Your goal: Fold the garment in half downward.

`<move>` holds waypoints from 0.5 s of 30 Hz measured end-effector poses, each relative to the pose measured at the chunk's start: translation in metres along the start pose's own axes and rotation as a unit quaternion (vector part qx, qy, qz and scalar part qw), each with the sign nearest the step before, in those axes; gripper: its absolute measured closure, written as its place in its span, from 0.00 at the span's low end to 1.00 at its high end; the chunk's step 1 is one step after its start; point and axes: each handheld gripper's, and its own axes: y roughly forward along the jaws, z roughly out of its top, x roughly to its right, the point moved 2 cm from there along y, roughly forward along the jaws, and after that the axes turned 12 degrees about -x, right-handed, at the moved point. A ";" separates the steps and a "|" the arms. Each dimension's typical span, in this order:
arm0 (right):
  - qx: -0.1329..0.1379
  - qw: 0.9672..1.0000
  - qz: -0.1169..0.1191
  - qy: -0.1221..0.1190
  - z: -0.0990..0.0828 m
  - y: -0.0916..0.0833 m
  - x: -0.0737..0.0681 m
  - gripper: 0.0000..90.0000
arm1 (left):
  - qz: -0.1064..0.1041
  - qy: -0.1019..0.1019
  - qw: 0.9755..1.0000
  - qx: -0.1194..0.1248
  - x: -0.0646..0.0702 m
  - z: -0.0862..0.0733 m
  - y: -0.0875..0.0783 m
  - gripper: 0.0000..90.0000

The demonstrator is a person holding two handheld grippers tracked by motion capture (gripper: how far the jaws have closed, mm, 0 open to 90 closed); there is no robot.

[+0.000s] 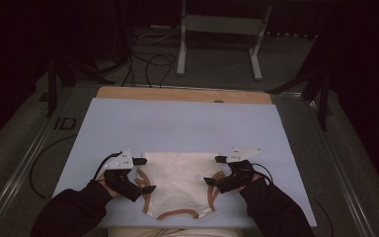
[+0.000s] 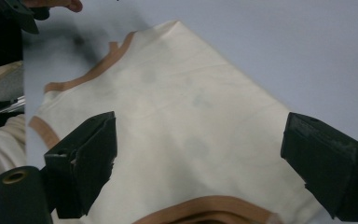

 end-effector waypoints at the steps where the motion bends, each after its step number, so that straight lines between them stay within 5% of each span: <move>1: 0.000 1.000 -0.005 0.000 0.001 0.000 0.003 0.13 | 0.003 -0.002 1.000 0.001 -0.003 0.001 0.000 0.03; 15: -0.003 0.999 -0.037 0.004 0.013 0.003 0.037 0.14 | 0.040 -0.021 0.999 0.012 -0.049 0.009 0.000 0.02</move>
